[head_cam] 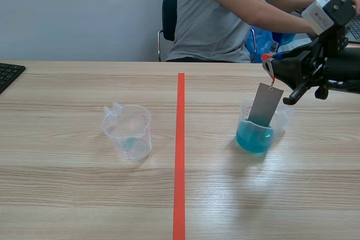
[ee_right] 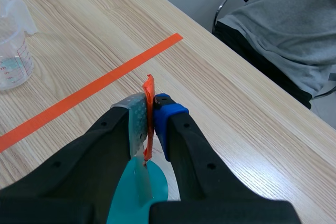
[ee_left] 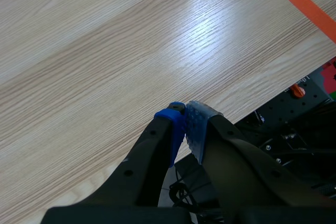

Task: Do the redox reaction experiment.
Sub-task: 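Hold the plate still in the solution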

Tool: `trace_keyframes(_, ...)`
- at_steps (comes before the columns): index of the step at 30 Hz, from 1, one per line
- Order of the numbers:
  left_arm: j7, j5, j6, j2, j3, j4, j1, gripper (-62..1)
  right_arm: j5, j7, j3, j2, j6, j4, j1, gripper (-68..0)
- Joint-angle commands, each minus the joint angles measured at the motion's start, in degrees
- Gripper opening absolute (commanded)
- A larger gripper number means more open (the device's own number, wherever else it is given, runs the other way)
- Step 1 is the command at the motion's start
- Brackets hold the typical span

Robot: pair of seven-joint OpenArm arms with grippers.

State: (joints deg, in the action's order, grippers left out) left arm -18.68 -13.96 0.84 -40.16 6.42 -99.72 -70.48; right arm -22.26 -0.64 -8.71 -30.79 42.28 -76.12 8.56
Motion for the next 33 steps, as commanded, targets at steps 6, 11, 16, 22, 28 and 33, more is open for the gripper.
trace_keyframes(6,-0.79,0.02,-0.13,0.44,-0.17,-1.05,0.17,-57.8,0.26,-0.07,0.26,-0.31,0.44,-0.15,0.66,-66.4)
trace_keyframes(11,-0.79,0.02,-0.13,0.44,-0.17,-1.05,0.17,-57.8,0.48,-0.09,0.26,-0.33,0.44,-0.15,0.63,-66.4)
trace_keyframes(16,-0.79,0.02,-0.13,0.44,-0.17,-1.05,0.17,-57.8,0.46,-0.04,0.26,-0.35,0.44,-0.17,0.63,-66.4)
trace_keyframes(22,-0.79,0.02,-0.13,0.44,-0.17,-1.05,0.17,-57.8,0.28,-0.04,0.28,-0.98,0.44,-0.81,0.63,-66.4)
trace_keyframes(28,-0.79,0.02,-0.13,0.44,-0.17,-1.05,0.17,-57.8,-1.42,-0.02,0.28,-2.78,0.44,-3.5,-0.02,-66.4)
trace_keyframes(33,-0.76,0.02,-0.11,0.44,-0.17,-1.05,0.17,-57.7,-3.21,-0.04,0.44,-4.74,0.44,-7.65,-1.9,-66.4)
